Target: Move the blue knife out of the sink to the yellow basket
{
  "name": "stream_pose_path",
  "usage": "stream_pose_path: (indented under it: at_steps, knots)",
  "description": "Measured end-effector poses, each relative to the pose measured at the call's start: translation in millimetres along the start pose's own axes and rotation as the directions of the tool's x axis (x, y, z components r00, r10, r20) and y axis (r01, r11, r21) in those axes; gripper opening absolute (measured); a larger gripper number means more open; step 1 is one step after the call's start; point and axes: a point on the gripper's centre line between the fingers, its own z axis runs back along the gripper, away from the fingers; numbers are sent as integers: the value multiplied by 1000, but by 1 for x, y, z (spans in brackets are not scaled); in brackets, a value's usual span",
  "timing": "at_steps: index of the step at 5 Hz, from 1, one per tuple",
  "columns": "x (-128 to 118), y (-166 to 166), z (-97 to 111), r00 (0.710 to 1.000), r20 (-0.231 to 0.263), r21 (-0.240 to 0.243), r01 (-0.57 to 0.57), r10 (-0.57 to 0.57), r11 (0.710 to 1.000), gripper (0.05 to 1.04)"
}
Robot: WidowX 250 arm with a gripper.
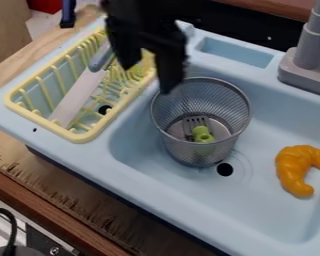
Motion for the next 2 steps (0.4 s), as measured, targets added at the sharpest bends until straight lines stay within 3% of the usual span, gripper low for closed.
stream_pose_path:
  at_steps: [2]
  knots:
    - [50,-9,-12,993,16,18,-121,121,992,995]
